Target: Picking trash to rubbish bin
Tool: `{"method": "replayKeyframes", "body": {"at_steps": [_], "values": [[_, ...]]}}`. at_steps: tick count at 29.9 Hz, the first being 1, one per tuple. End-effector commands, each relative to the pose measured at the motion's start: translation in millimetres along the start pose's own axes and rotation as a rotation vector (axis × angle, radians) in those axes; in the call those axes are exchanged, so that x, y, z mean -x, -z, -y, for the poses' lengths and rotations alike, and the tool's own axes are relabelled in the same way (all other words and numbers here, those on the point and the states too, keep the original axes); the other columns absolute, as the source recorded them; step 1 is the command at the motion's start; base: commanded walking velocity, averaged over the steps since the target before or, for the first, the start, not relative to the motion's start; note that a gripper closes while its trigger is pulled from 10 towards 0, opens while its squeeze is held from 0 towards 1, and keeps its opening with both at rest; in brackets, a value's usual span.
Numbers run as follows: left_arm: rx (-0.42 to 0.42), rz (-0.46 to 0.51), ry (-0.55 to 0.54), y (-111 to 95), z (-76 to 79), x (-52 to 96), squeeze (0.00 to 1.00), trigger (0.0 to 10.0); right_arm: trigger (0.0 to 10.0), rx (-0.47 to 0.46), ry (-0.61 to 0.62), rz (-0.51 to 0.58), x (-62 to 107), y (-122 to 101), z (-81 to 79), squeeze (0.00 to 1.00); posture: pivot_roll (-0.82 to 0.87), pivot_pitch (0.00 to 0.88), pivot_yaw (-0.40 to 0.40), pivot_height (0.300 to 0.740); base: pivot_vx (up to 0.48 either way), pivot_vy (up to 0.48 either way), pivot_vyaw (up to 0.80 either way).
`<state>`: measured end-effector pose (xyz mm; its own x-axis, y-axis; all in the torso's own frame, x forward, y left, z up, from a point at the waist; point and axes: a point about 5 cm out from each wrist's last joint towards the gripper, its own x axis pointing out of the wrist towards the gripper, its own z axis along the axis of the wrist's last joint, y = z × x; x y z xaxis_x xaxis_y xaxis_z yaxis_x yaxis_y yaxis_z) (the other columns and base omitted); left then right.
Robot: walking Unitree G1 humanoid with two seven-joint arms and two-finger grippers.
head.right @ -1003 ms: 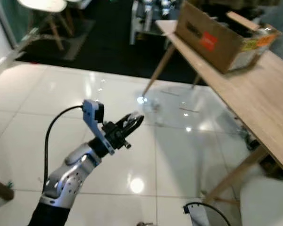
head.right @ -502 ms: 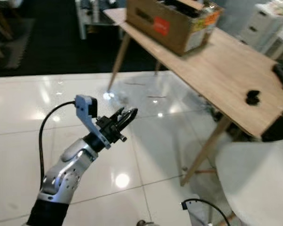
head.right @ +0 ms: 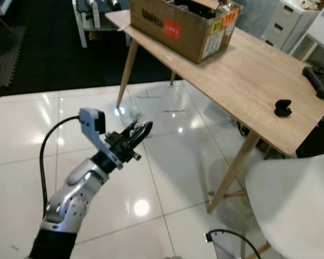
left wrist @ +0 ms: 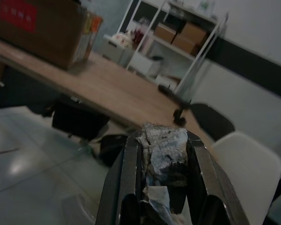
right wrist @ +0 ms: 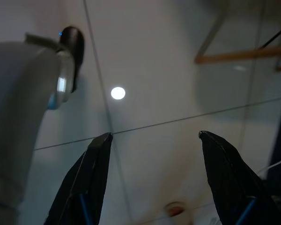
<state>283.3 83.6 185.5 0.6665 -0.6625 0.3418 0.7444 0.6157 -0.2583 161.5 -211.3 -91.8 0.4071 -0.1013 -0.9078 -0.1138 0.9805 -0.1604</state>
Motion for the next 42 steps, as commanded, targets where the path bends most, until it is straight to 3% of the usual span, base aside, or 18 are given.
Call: {"method": "replayKeyframes", "body": {"at_steps": [1,20,27,42], "values": [[0.009,0.014,0.002,-1.3,0.3,1.0,0.0,10.0,10.0,-0.003,-0.005,-0.005,-0.2,1.7,-3.4,0.0,0.22,0.133,-0.11,0.74,0.48,0.0,0.0],[0.001,0.032,0.048,-7.1,4.2,-8.3,0.0,10.0,10.0,-0.019,0.001,-0.011,0.0,4.9,-2.6,0.0,0.2,0.131,-0.098,0.74,0.48,0.0,0.0],[-0.014,0.053,0.074,-15.5,6.4,-16.8,0.0,10.0,10.0,-0.037,0.004,-0.019,0.2,8.4,-2.3,0.0,0.19,0.132,-0.089,0.74,0.48,0.0,-0.75],[-0.049,0.078,0.105,-26.6,5.4,-25.3,0.0,10.0,10.0,-0.02,0.007,-0.049,0.8,17.2,-3.4,0.0,0.17,0.132,-0.073,0.74,0.48,0.0,0.0]]}}
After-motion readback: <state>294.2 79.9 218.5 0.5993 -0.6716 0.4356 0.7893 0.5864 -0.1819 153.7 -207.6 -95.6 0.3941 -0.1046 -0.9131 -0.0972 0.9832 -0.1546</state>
